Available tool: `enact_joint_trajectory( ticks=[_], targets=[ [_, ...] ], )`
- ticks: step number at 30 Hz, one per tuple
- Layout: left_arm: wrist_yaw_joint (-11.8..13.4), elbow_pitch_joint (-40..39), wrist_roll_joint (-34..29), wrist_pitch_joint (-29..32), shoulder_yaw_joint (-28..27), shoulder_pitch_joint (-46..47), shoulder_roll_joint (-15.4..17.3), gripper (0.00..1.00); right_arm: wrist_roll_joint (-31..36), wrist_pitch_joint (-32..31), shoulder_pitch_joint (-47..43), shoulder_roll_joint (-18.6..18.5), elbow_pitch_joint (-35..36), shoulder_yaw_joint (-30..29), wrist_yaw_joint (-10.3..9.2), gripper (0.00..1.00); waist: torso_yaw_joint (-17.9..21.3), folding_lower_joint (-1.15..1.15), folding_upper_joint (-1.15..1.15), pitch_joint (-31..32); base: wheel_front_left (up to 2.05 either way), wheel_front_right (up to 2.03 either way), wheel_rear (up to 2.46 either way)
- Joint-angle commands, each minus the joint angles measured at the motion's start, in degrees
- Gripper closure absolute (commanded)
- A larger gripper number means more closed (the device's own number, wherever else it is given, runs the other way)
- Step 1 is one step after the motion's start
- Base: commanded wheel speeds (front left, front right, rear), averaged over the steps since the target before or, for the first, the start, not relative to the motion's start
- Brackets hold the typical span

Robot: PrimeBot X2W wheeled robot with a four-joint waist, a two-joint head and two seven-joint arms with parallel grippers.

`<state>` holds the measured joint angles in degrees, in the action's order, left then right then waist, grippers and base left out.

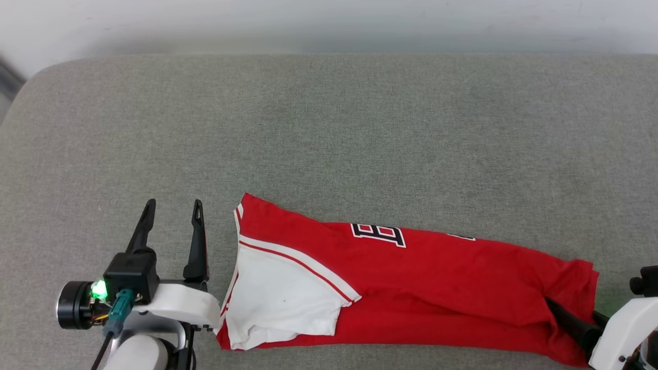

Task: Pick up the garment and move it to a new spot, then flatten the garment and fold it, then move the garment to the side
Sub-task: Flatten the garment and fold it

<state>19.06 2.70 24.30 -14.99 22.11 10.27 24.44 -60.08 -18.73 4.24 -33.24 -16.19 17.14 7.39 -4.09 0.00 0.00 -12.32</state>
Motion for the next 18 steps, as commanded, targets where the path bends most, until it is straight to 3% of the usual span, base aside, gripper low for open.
enact_joint_trajectory(
  ticks=[1,4,5,6,7,8,18],
  targets=[
    [-0.4,-0.3,-1.4,-0.3,-0.9,-0.9,-0.7,0.00,-0.5,-1.8,-1.5,3.0,-1.1,3.4,0.18,0.00,-0.1,0.00,0.00,0.0,0.00,0.00,0.00],
    [-1.4,-1.3,-5.5,-0.3,-4.7,-2.8,-3.8,0.00,-0.4,-1.5,-0.9,3.0,-1.5,4.9,0.19,0.00,-0.1,0.00,0.00,0.1,0.00,0.00,0.00],
    [-1.6,-1.9,-6.9,-0.2,-6.0,-3.3,-5.0,0.00,-0.3,-1.3,-0.7,2.9,-1.7,5.3,0.19,0.19,-0.1,0.00,0.00,0.2,0.00,0.00,0.00],
    [-1.8,-2.2,-8.1,-0.2,-7.3,-4.1,-6.0,0.00,0.0,-0.9,-0.4,2.9,-1.8,5.5,0.19,0.62,-0.1,0.00,0.00,0.3,0.00,0.00,0.00],
    [-2.0,-2.5,-9.3,-0.2,-8.4,-4.8,-7.0,0.00,0.0,-0.6,-0.1,2.8,-2.1,5.6,0.19,0.90,0.0,0.00,0.00,0.4,0.00,0.00,0.00],
    [-2.3,-3.1,-10.6,-0.2,-9.5,-5.4,-8.0,0.00,0.0,-0.5,0.2,2.7,-2.3,5.8,0.19,1.00,0.0,0.00,0.00,0.5,0.00,0.00,0.00],
    [-5.3,-4.8,-19.2,-0.2,-15.6,-11.4,-14.9,0.00,0.8,3.4,2.6,-3.4,-1.6,3.9,0.06,1.00,0.6,0.00,0.00,2.9,0.00,0.00,0.00]
  ],
)
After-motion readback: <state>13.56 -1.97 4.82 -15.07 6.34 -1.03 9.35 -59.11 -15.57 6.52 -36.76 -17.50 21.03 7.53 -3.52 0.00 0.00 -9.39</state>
